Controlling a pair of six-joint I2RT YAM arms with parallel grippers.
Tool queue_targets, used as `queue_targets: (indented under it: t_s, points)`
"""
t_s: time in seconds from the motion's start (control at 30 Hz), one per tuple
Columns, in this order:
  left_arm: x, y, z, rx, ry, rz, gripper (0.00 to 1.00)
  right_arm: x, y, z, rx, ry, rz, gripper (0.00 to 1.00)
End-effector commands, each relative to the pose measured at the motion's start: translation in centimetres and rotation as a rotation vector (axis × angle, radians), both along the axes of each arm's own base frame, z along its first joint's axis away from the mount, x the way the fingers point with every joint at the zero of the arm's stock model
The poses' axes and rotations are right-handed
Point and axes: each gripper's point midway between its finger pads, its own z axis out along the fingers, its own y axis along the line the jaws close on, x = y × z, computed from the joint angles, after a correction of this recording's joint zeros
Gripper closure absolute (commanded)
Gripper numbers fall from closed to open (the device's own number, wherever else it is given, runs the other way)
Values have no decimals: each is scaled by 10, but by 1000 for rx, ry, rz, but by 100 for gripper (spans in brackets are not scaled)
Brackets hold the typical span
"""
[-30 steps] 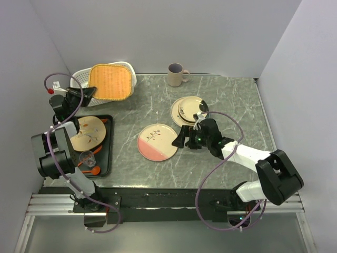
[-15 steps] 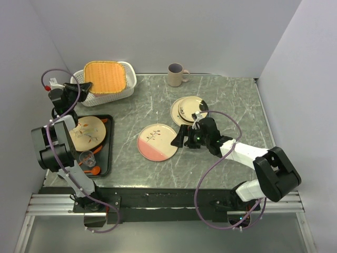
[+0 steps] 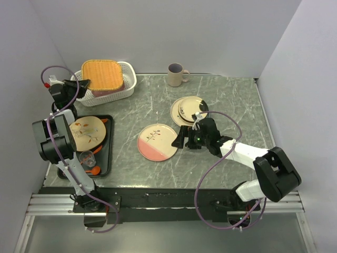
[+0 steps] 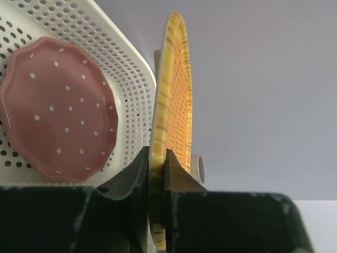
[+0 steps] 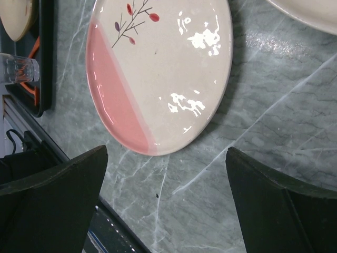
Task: Place the plates into the plastic bin on the countertop
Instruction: Place the plate in the plastic bin.
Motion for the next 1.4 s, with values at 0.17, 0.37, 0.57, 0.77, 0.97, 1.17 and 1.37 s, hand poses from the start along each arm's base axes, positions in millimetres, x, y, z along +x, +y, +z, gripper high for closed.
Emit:
queue_targets:
  t_s: [0.17, 0.37, 0.57, 0.77, 0.97, 1.17, 1.37]
  points:
    - [21, 14, 33, 66, -95, 32, 99, 17, 18, 19, 46, -61, 40, 0]
    - [27, 18, 17, 59, -72, 42, 99, 18, 24, 18, 57, -48, 60, 0]
    - [40, 23, 8, 75, -56, 42, 99, 17, 26, 15, 59, -31, 73, 0]
    - [49, 26, -2, 64, -35, 42, 99, 15, 26, 13, 60, -23, 73, 0]
    - [54, 26, -12, 61, -20, 32, 99, 12, 24, 11, 49, -21, 76, 0]
    - [58, 23, -14, 59, -21, 14, 99, 12, 24, 14, 59, -27, 72, 0]
    - [61, 23, -21, 61, -6, 11, 99, 12, 26, 13, 64, -22, 79, 0]
